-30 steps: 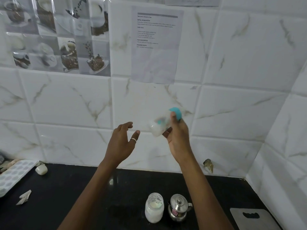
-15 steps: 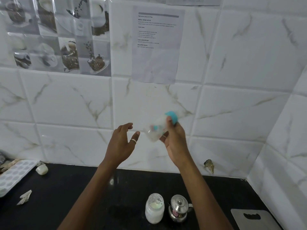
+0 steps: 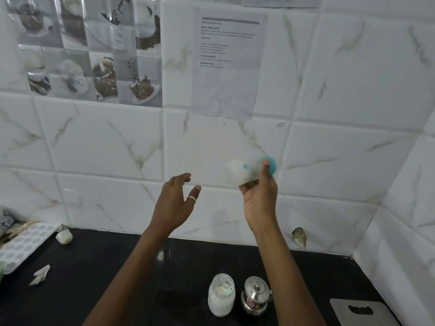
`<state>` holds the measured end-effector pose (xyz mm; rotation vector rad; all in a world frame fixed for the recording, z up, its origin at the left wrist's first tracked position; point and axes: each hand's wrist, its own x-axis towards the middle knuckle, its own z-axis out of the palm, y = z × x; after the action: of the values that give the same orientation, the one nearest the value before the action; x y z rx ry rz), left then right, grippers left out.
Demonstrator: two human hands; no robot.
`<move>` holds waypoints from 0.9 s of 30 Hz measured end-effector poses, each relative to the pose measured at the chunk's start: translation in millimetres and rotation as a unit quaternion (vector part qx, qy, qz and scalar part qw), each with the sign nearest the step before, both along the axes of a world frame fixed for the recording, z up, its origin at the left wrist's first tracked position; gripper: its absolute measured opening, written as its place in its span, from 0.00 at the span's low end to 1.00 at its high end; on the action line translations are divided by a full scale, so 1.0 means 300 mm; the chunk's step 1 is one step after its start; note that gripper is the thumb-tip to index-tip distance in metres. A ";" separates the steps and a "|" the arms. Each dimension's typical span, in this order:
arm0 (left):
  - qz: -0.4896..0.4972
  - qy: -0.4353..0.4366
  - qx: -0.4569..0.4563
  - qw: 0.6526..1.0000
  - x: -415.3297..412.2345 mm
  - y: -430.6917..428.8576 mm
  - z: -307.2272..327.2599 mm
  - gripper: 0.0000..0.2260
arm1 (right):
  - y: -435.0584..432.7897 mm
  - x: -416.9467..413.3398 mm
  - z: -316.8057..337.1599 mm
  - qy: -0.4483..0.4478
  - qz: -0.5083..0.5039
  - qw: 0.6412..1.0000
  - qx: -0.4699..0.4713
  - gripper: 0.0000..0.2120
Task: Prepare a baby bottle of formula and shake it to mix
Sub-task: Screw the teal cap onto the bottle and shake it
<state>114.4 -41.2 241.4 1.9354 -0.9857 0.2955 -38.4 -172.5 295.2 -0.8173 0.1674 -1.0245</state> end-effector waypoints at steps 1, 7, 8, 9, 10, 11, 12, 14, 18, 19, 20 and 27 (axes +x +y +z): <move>0.001 0.001 0.002 1.000 0.003 0.001 -0.002 0.23 | -0.004 0.003 0.003 -0.010 -0.012 1.000 0.008 0.23; 0.004 0.001 0.003 1.000 0.004 0.000 0.001 0.23 | 0.033 0.007 -0.018 0.158 0.011 0.978 -0.140 0.29; 0.003 0.001 0.003 1.000 0.001 0.001 0.001 0.23 | 0.022 -0.002 -0.009 0.103 0.014 0.990 -0.098 0.27; 0.003 0.001 0.003 1.000 0.000 0.004 -0.001 0.23 | 0.012 -0.011 0.005 0.043 0.013 0.998 -0.043 0.24; 0.004 0.000 0.002 1.000 0.002 0.007 -0.002 0.23 | 0.001 -0.015 0.012 -0.001 0.008 1.000 -0.008 0.20; 0.005 0.000 0.002 1.000 0.005 0.009 -0.004 0.23 | -0.004 -0.016 0.012 -0.006 0.005 1.000 -0.004 0.18; 0.006 0.002 0.001 1.000 0.006 0.009 -0.003 0.23 | 0.000 -0.012 0.006 0.025 0.007 0.999 -0.026 0.17; 0.006 0.003 0.000 1.000 0.007 0.006 0.002 0.23 | 0.031 -0.004 -0.019 0.140 0.015 0.985 -0.104 0.19; 0.005 0.001 0.004 1.000 -0.004 0.001 0.002 0.23 | 0.029 -0.009 -0.031 0.088 0.016 0.994 -0.057 0.26; 0.004 0.001 0.004 1.000 -0.005 0.004 -0.002 0.23 | 0.018 -0.016 -0.024 0.036 0.016 0.999 -0.002 0.23; 0.004 0.001 0.005 1.000 -0.003 0.007 -0.005 0.23 | 0.008 -0.017 -0.024 0.013 0.014 1.000 0.020 0.21; 0.008 0.005 0.004 1.000 0.000 0.013 -0.002 0.23 | 0.013 -0.020 -0.026 0.099 0.032 0.992 -0.078 0.19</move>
<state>114.4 -37.5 240.8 1.9509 -0.9660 0.2922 -44.2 -168.6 287.4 -1.0606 0.2304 -0.9033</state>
